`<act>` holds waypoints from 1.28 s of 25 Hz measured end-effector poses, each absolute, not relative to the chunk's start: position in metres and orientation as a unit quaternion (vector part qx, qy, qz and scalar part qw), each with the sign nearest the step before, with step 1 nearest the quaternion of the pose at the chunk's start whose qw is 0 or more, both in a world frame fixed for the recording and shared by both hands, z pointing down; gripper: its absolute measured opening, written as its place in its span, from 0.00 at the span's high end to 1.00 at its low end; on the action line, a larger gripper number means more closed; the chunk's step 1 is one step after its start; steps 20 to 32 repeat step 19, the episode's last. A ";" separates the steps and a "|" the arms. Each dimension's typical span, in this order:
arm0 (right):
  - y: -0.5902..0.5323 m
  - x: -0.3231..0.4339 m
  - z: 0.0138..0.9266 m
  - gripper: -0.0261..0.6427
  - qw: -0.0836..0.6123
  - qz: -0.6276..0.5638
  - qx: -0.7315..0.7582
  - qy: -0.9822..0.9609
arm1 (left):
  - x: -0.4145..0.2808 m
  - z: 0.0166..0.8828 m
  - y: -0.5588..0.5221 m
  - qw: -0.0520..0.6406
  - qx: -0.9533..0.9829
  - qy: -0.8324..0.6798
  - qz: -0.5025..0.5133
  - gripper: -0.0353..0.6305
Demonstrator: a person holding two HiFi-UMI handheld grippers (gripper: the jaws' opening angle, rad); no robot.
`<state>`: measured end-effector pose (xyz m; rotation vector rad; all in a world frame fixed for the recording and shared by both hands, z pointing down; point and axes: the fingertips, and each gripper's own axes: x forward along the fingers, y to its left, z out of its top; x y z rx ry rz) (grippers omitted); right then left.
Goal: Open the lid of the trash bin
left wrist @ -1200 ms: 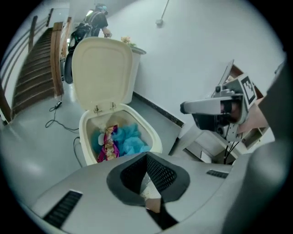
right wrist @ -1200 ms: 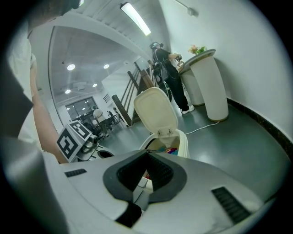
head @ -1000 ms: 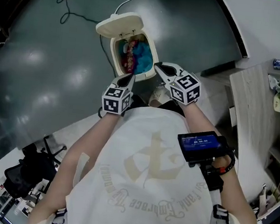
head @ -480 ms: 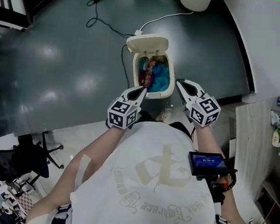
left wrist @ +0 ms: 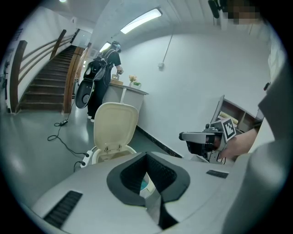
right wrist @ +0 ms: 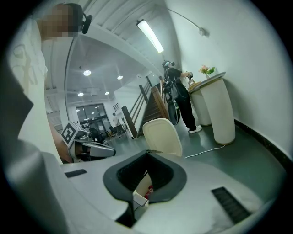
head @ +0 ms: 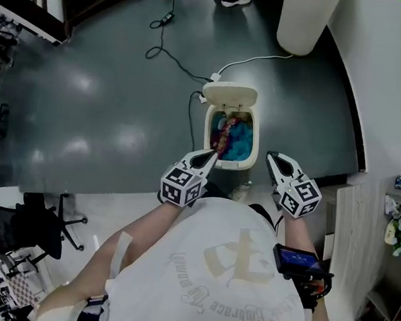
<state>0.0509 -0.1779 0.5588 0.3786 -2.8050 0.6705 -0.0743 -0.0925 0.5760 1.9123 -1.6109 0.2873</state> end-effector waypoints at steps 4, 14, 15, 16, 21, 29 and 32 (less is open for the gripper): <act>-0.178 0.051 0.559 0.95 0.113 0.230 0.132 -0.957 | -0.075 0.577 -0.094 0.307 0.725 -0.607 0.111 0.92; -0.179 0.048 0.561 0.95 0.108 0.234 0.129 -0.958 | -0.069 0.581 -0.097 0.307 0.727 -0.602 0.119 0.92; -0.180 0.048 0.560 0.95 0.108 0.234 0.128 -0.958 | -0.068 0.580 -0.097 0.307 0.727 -0.602 0.120 0.92; -0.180 0.048 0.560 0.95 0.108 0.233 0.127 -0.958 | -0.067 0.580 -0.097 0.307 0.727 -0.602 0.120 0.92; -0.180 0.048 0.558 0.95 0.107 0.233 0.125 -0.958 | -0.065 0.579 -0.096 0.308 0.726 -0.603 0.120 0.92; -0.180 0.048 0.558 0.95 0.107 0.233 0.125 -0.958 | -0.065 0.579 -0.096 0.308 0.726 -0.603 0.120 0.92; -0.180 0.048 0.558 0.95 0.107 0.233 0.125 -0.958 | -0.065 0.579 -0.096 0.308 0.726 -0.603 0.120 0.92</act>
